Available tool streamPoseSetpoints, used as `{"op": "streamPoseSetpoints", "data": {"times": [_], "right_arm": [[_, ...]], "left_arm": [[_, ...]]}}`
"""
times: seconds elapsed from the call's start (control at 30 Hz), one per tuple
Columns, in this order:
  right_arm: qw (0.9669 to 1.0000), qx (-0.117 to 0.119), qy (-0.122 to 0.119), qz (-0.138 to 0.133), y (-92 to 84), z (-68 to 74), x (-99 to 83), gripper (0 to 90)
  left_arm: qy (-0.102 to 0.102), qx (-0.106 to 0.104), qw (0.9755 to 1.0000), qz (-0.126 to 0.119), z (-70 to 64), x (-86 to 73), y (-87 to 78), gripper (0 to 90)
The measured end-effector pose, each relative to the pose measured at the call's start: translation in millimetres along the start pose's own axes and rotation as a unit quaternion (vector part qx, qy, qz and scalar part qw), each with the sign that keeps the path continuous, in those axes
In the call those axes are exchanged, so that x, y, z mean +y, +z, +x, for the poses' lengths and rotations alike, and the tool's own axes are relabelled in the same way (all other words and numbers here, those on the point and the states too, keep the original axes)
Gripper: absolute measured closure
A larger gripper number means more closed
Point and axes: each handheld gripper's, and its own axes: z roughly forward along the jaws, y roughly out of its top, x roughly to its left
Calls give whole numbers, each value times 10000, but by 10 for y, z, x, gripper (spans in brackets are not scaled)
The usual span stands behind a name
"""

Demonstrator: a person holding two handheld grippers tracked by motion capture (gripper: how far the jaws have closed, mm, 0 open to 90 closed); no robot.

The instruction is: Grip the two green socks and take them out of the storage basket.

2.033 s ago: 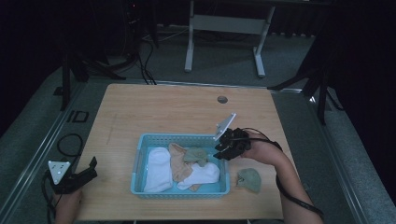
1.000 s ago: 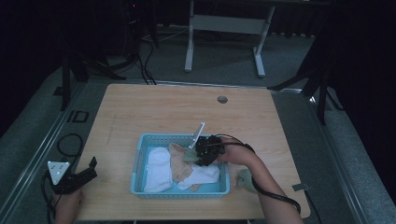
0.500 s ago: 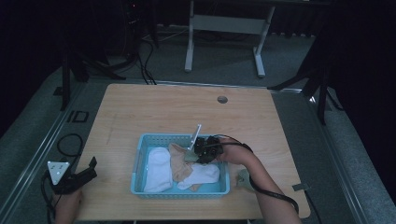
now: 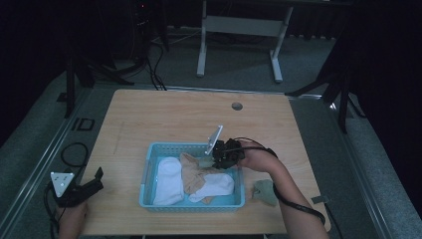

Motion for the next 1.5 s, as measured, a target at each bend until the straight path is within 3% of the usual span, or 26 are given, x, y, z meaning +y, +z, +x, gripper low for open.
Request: {"op": "streamPoseSetpoints", "data": {"times": [0.8, 1.17, 1.5], "right_arm": [[9984, -340, -295, -351, -573, 131, 44, 842], [9971, -534, -170, -515, -840, 98, -86, 841], [9950, -814, 128, -573, -1051, 27, -373, 841]], "left_arm": [[9, 16, 10000, 9, -6, 1, 2, 4], [19, 18, 10000, 22, -5, 2, 4, 4], [29, 26, 10000, 23, -7, 2, 5, 4]]}}
